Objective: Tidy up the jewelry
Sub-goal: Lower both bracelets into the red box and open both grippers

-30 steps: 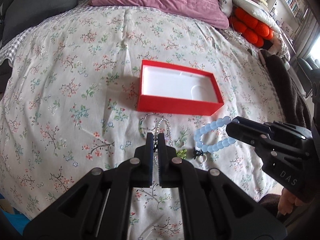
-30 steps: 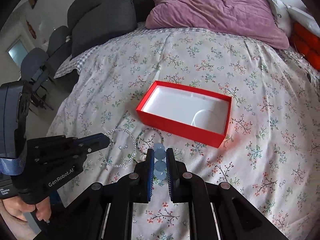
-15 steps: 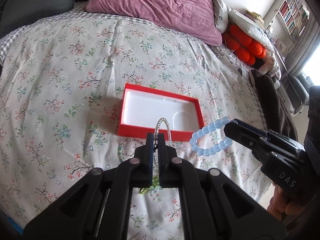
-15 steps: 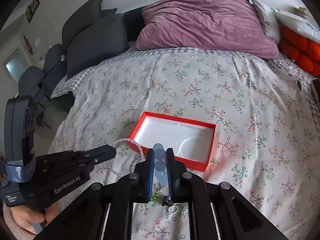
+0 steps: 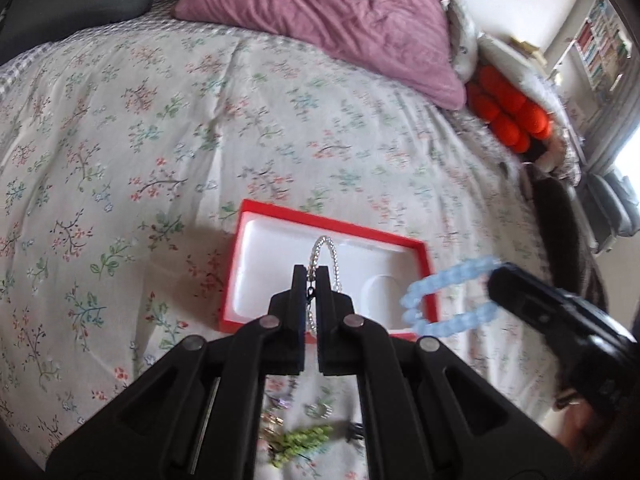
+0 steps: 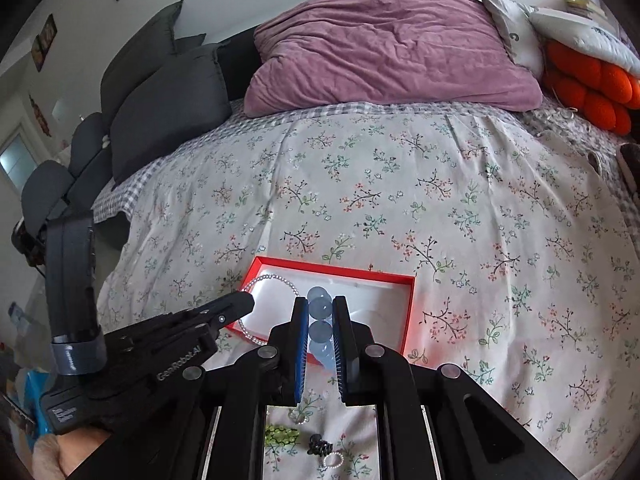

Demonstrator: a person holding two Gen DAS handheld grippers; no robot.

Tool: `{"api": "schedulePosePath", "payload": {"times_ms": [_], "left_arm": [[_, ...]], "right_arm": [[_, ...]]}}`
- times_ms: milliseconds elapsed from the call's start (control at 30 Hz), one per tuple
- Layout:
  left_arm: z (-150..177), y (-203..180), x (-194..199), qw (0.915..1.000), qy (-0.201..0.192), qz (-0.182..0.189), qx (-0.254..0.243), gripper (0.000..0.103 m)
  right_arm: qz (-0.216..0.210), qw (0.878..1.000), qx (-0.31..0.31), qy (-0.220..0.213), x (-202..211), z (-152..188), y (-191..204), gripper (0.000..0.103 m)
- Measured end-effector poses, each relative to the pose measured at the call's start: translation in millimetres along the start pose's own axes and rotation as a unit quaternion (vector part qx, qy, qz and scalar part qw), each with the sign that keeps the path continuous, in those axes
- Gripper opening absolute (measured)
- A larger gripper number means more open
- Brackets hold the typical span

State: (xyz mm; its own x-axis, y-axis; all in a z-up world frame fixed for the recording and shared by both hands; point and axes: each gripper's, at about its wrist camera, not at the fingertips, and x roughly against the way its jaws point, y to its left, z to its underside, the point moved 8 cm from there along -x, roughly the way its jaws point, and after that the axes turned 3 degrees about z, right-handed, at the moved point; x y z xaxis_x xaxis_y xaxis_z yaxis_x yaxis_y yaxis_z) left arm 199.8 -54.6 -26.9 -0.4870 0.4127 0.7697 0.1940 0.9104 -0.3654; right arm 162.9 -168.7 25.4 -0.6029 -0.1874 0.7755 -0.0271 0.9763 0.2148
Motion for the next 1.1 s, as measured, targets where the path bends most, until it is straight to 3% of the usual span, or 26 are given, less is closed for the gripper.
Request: {"api": "schedulePosePath", "payload": {"times_ms": [200, 467, 667, 867, 967, 1100], "left_arm": [[5, 22, -16, 0.9983, 0.009, -0.056, -0.012, 0.005], [3, 25, -1, 0.9974, 0.001, -0.067, -0.028, 0.008], [8, 31, 6, 0.9962, 0.008, -0.078, -0.036, 0.02], [13, 36, 13, 0.9962, 0.016, -0.078, -0.035, 0.027], [16, 38, 17, 0.9956, 0.017, -0.083, -0.04, 0.041], [20, 43, 24, 0.9948, 0.021, -0.092, -0.039, 0.069]], "right_arm": [[0.018, 1.0, 0.008, 0.009, -21, 0, -1, 0.012], [0.0, 1.0, 0.012, 0.019, -37, 2, 8, 0.012], [0.077, 0.996, 0.028, 0.038, -58, 13, -19, 0.012], [0.108, 0.993, 0.031, 0.045, -66, 17, -39, 0.012], [0.115, 0.992, 0.03, 0.052, -67, 19, -42, 0.012], [0.108, 0.991, 0.035, 0.064, -61, 21, -37, 0.019]]}}
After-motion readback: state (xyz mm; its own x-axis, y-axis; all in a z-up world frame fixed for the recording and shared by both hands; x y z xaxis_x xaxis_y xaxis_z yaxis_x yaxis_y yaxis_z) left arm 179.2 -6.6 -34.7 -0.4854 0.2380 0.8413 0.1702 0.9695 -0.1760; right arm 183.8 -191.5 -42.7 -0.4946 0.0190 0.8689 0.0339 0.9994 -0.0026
